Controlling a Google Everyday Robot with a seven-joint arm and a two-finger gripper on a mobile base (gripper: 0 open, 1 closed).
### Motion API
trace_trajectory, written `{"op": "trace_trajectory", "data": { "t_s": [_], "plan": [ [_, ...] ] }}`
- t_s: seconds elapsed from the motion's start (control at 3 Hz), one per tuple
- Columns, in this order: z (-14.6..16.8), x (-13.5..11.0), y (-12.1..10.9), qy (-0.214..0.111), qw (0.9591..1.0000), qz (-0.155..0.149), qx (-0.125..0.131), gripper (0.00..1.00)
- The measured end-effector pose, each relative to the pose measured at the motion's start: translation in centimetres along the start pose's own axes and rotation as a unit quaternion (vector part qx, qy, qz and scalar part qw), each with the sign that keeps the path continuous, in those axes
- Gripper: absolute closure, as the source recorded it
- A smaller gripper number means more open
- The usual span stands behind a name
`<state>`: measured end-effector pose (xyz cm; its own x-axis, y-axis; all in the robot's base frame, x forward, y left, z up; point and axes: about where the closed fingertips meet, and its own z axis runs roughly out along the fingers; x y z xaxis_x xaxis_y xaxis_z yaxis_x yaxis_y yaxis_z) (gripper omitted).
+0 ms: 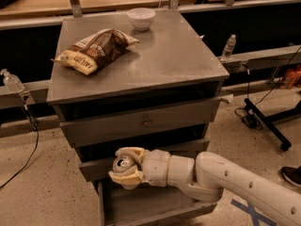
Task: Pick 7up can from bottom drawer and place on counter
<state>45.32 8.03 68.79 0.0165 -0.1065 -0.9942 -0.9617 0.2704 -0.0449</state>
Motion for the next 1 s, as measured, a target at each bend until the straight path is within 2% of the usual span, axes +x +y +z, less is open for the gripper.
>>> {"op": "trace_trajectory", "data": {
  "t_s": [0.33, 0.67, 1.0],
  "plan": [
    [0.0, 0.0, 0.0, 0.0, 1.0, 0.0, 0.0, 1.0],
    [-1.3, 2.4, -2.2, 0.018, 0.9998, -0.004, 0.013, 1.0],
    [-3.8, 6.4, -6.4, 0.036, 0.9988, -0.029, 0.016, 1.0]
  ]
}}
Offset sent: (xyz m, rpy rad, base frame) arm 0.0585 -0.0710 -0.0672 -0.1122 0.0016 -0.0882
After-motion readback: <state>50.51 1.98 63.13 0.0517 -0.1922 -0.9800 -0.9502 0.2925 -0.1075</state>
